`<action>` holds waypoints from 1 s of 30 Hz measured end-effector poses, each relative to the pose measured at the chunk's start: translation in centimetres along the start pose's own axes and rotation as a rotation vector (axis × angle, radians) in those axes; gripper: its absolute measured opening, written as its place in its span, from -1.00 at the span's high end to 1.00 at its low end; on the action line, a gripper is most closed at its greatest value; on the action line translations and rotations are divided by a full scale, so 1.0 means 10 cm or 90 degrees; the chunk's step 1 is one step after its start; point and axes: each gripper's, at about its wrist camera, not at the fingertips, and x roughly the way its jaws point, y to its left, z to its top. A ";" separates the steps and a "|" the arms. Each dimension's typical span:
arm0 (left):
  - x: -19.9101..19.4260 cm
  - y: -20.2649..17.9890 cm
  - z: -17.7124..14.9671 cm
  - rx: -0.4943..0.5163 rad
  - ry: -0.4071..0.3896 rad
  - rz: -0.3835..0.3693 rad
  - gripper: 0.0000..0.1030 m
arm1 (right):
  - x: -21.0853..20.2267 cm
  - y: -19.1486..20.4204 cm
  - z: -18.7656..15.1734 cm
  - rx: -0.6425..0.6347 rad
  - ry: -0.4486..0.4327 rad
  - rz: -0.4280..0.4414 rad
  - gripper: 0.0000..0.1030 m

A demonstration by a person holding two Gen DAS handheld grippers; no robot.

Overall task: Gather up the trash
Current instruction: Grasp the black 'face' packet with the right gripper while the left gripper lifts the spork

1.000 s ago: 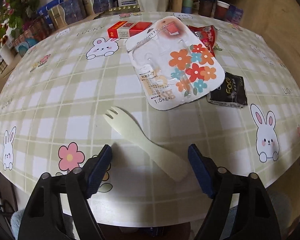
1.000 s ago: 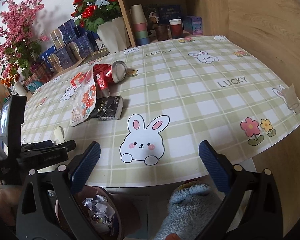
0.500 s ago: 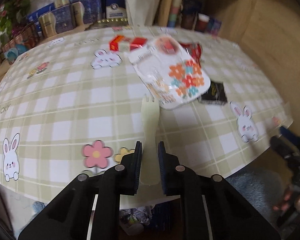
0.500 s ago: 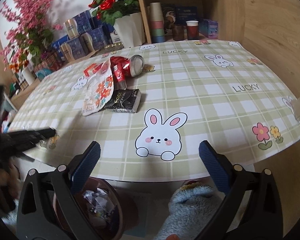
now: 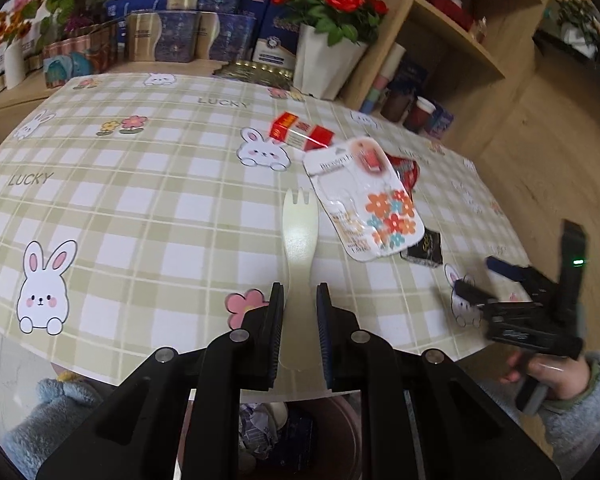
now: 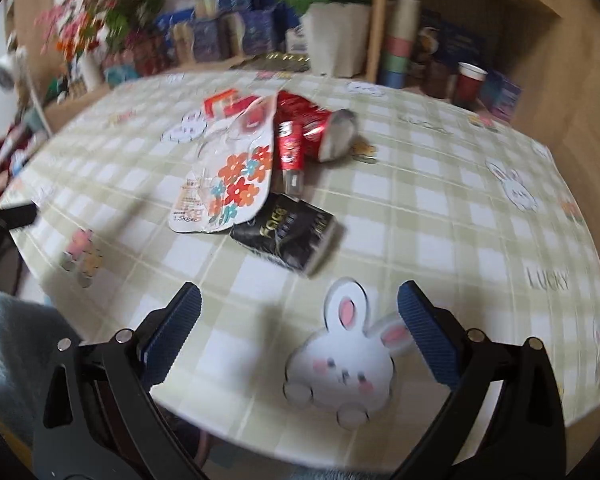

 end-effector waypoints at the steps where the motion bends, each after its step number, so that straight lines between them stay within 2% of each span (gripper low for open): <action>1: -0.02 0.03 0.00 -0.005 -0.003 -0.001 0.68 | 0.07 0.03 0.03 -0.003 0.011 0.005 -0.89; 5: -0.09 0.13 0.01 -0.018 -0.009 -0.004 0.68 | 0.35 0.12 0.18 -0.008 0.046 -0.007 -0.88; 10: -0.14 0.25 0.00 -0.035 -0.012 -0.009 0.68 | 0.59 0.09 0.33 0.032 0.080 -0.023 -0.81; 12: -0.15 0.28 0.00 -0.038 -0.011 -0.009 0.68 | 0.62 0.11 0.34 0.026 0.085 -0.023 -0.55; 14: -0.17 0.30 0.00 -0.037 -0.011 -0.010 0.68 | 0.64 0.12 0.36 0.017 0.089 -0.019 -0.40; 18: -0.21 0.34 -0.01 -0.042 -0.014 -0.018 0.68 | 0.56 0.10 0.32 0.030 0.088 -0.002 -0.35; 25: -0.28 0.30 -0.08 -0.028 -0.014 -0.027 0.68 | 0.30 0.02 0.10 0.055 0.078 -0.021 -0.35; 30: -0.37 0.25 -0.14 -0.015 -0.016 -0.040 0.68 | 0.04 0.01 0.01 0.091 0.038 -0.006 -0.35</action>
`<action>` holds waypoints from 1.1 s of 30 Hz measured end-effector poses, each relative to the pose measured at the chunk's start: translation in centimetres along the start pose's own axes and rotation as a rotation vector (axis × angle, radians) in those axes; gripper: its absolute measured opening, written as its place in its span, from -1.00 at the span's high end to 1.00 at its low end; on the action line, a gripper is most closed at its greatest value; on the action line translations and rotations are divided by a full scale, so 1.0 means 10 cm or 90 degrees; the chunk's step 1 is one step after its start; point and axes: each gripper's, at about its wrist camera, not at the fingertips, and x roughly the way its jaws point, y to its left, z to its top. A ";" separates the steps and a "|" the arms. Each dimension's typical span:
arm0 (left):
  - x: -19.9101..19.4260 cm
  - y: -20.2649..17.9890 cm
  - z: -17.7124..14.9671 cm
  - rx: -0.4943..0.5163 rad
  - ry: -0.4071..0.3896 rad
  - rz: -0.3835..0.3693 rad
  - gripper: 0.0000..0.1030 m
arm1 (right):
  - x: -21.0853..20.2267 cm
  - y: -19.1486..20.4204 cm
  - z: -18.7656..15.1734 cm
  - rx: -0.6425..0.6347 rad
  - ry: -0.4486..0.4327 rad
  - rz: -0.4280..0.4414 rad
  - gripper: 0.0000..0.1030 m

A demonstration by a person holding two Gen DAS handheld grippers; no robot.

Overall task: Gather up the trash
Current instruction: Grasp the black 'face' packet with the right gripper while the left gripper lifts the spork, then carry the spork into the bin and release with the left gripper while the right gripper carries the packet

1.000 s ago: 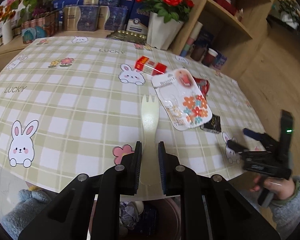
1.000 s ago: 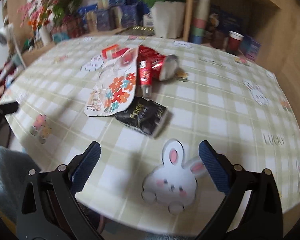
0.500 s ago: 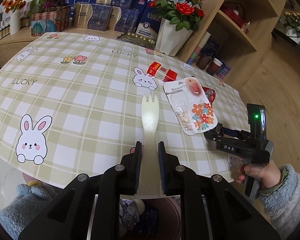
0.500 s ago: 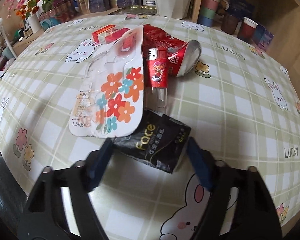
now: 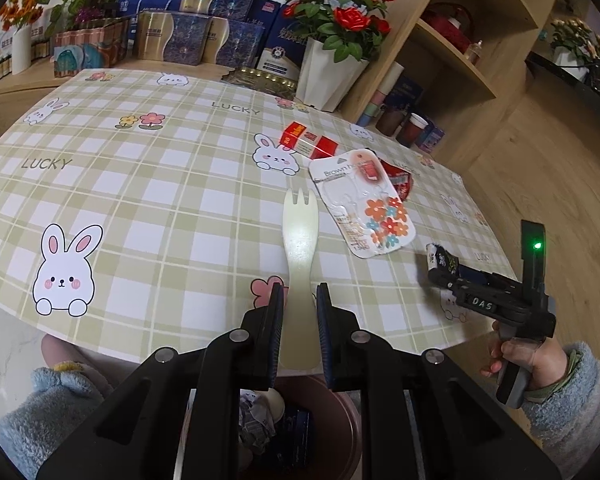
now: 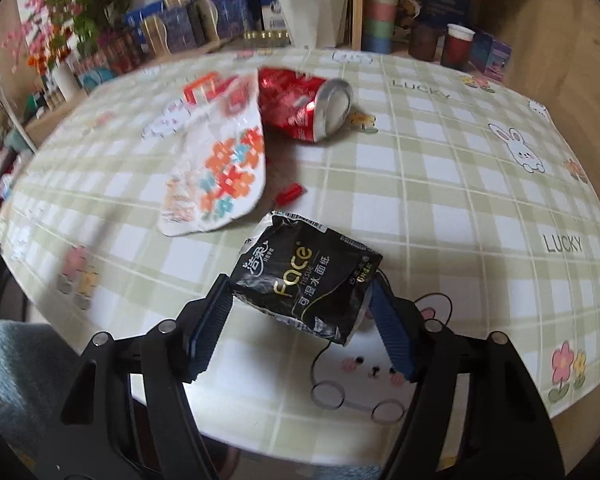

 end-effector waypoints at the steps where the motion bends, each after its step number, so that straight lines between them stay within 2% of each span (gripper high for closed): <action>1: -0.02 -0.01 -0.01 0.003 -0.001 -0.002 0.68 | -0.08 0.03 -0.02 0.005 -0.013 0.008 -0.35; 8: -0.20 -0.03 -0.14 0.020 -0.001 -0.013 0.68 | -0.49 0.34 -0.17 0.002 -0.072 0.046 -0.35; 16: -0.36 -0.01 -0.42 0.053 0.027 -0.028 0.68 | -0.80 0.80 -0.47 -0.006 -0.100 0.085 -0.35; 26: -0.32 0.05 -0.94 0.072 0.110 -0.030 0.68 | -0.83 1.09 -0.94 0.008 -0.073 0.107 -0.35; 33: -0.18 -0.05 -1.11 0.095 0.153 -0.038 0.68 | -0.82 1.20 -1.05 -0.001 -0.059 0.126 -0.35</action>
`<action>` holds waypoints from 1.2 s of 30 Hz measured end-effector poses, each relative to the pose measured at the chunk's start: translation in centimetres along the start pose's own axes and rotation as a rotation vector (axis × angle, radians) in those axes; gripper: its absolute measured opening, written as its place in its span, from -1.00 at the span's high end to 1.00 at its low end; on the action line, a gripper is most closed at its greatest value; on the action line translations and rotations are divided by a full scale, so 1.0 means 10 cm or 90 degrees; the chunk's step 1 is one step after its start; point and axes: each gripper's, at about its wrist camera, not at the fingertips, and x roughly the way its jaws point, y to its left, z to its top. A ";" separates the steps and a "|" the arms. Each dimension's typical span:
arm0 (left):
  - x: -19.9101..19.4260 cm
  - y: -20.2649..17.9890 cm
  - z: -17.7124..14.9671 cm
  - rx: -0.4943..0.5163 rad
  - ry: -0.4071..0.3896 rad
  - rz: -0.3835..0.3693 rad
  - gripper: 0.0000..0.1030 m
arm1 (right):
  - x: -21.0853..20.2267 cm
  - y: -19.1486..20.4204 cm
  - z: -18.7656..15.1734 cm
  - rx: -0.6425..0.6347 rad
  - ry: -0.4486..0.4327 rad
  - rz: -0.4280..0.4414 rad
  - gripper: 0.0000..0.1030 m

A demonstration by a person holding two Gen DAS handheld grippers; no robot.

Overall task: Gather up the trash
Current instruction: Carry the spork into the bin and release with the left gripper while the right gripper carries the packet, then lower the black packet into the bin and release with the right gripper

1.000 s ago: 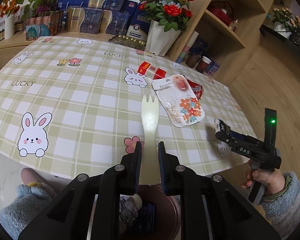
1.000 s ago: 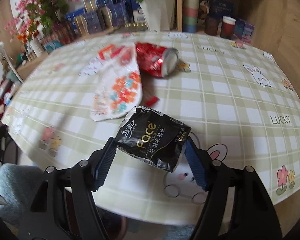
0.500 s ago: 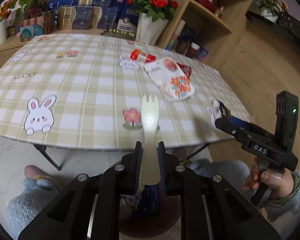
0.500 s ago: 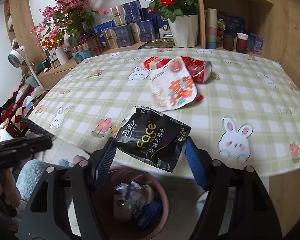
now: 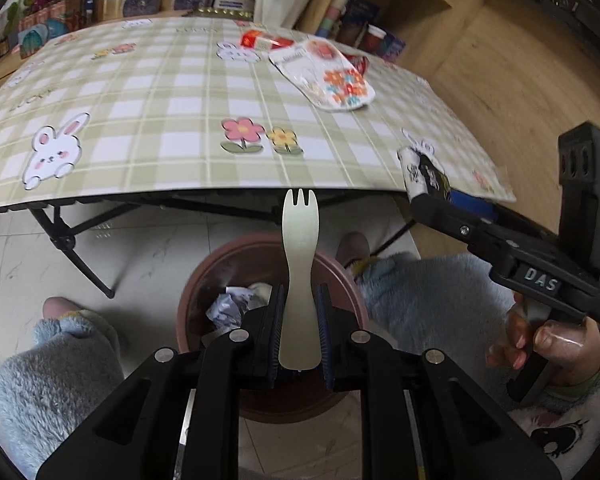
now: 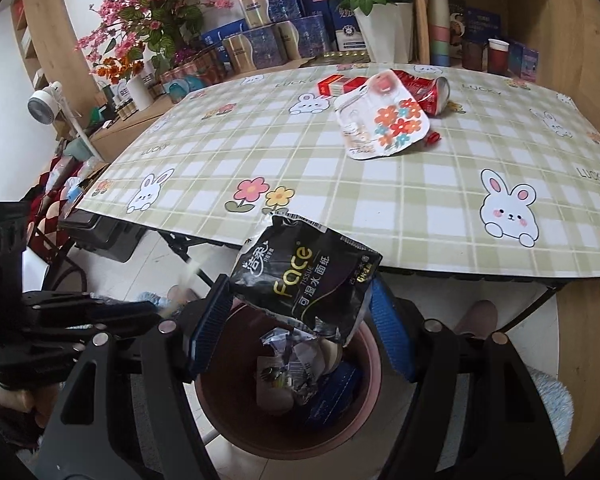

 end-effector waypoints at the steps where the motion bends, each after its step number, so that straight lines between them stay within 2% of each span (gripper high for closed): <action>1: 0.04 -0.01 0.00 0.001 0.008 0.000 0.68 | 0.00 0.02 -0.01 -0.001 -0.001 0.001 -0.35; 9: 0.28 0.04 -0.08 -0.025 0.063 -0.003 0.68 | 0.04 -0.04 -0.10 0.016 0.011 0.001 -0.35; 20: 0.28 0.07 -0.06 -0.033 0.061 -0.004 0.64 | 0.12 -0.04 -0.14 0.020 0.025 0.010 -0.35; 22: 0.27 0.07 -0.06 -0.035 0.057 -0.002 0.36 | 0.12 -0.04 -0.15 0.022 0.028 0.011 -0.35; 26: 0.20 0.05 -0.05 -0.032 0.037 0.020 -0.01 | 0.14 -0.05 -0.16 0.024 0.033 0.010 -0.35; 28: 0.16 0.04 -0.04 -0.030 0.026 0.036 -0.26 | 0.15 -0.04 -0.17 0.022 0.037 0.011 -0.35; 33: 0.04 0.11 -0.02 -0.053 -0.010 0.062 -0.60 | 0.21 0.02 -0.20 0.007 0.051 0.015 -0.36; 36: -0.05 0.20 -0.02 -0.081 -0.034 0.082 -0.69 | 0.24 0.07 -0.23 -0.005 0.061 0.017 -0.37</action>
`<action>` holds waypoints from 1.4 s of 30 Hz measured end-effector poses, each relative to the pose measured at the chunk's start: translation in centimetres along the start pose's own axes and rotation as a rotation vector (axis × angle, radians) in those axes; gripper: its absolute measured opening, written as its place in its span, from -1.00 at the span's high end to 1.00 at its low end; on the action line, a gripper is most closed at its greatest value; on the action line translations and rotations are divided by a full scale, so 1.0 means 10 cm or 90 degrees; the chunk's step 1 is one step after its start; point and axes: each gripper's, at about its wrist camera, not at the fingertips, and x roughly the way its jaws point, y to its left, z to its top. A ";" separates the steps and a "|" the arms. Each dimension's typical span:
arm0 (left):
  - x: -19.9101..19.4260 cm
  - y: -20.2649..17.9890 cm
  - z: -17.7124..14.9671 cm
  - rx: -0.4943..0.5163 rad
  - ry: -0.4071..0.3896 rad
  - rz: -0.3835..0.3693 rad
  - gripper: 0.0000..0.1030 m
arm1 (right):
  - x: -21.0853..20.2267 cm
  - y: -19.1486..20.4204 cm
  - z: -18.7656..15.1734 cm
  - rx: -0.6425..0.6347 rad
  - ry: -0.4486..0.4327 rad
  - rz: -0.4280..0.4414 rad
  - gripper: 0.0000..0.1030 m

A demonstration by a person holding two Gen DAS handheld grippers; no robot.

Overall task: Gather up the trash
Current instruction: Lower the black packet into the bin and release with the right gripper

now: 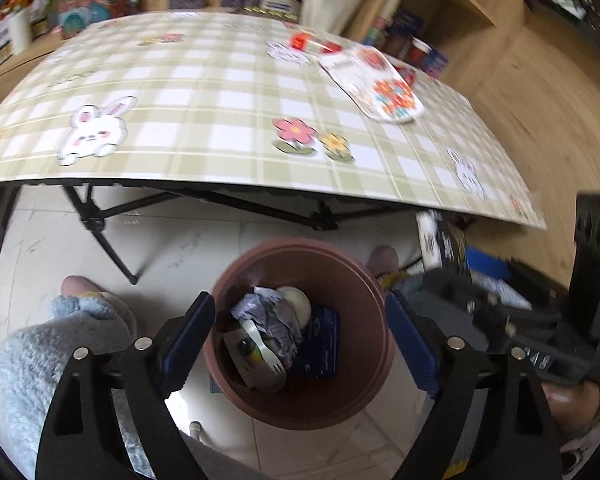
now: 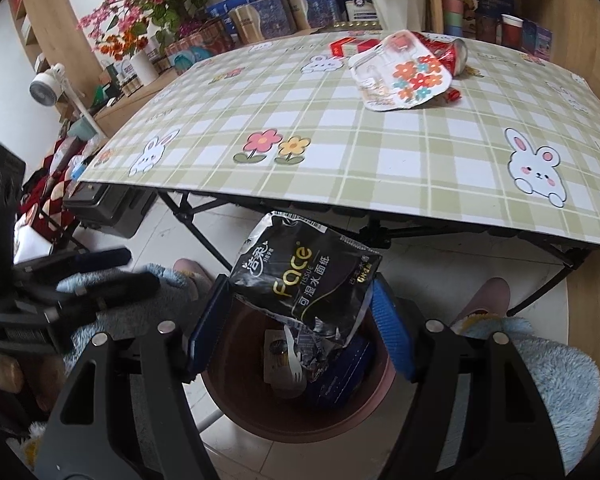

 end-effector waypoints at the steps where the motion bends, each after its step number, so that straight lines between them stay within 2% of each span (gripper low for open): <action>1: -0.03 0.04 0.01 -0.011 -0.010 0.009 -0.73 | 0.02 0.02 -0.01 -0.005 0.005 0.000 -0.38; 4: -0.10 0.17 0.02 -0.053 -0.037 0.036 -0.79 | 0.05 0.06 -0.02 -0.013 0.016 -0.001 -0.39; 10: -0.15 0.42 0.02 -0.130 -0.050 0.058 -0.79 | 0.10 0.09 -0.06 -0.019 0.037 0.004 -0.39; 13: -0.15 0.46 0.01 -0.140 -0.048 0.061 -0.81 | 0.11 0.12 -0.07 -0.025 0.045 0.012 -0.64; 14: -0.15 0.47 0.01 -0.139 -0.047 0.060 -0.82 | 0.11 0.14 -0.07 -0.029 0.044 0.016 -0.78; 15: -0.15 0.46 0.01 -0.137 -0.045 0.060 -0.83 | 0.11 0.15 -0.07 -0.034 0.043 0.017 -0.83; 22: -0.13 0.45 0.00 -0.134 -0.042 0.059 -0.84 | 0.13 0.16 -0.06 -0.037 0.051 0.007 -0.88; 25: -0.13 0.45 0.00 -0.135 -0.043 0.054 -0.84 | 0.12 0.12 -0.06 -0.033 0.046 -0.014 -0.89; 29: -0.14 0.45 0.00 -0.145 -0.054 0.037 -0.84 | 0.07 0.04 -0.03 -0.012 0.020 -0.004 -0.89; 34: -0.19 0.44 0.04 -0.144 -0.091 0.016 -0.84 | -0.10 -0.08 0.07 -0.001 -0.063 -0.002 -0.89; 37: -0.30 0.40 0.10 -0.128 -0.142 -0.004 -0.88 | -0.14 -0.15 0.14 -0.005 -0.085 -0.005 -0.89; 42: -0.43 0.30 0.26 -0.082 -0.206 0.015 -0.88 | -0.17 -0.25 0.32 -0.038 -0.106 -0.045 -0.89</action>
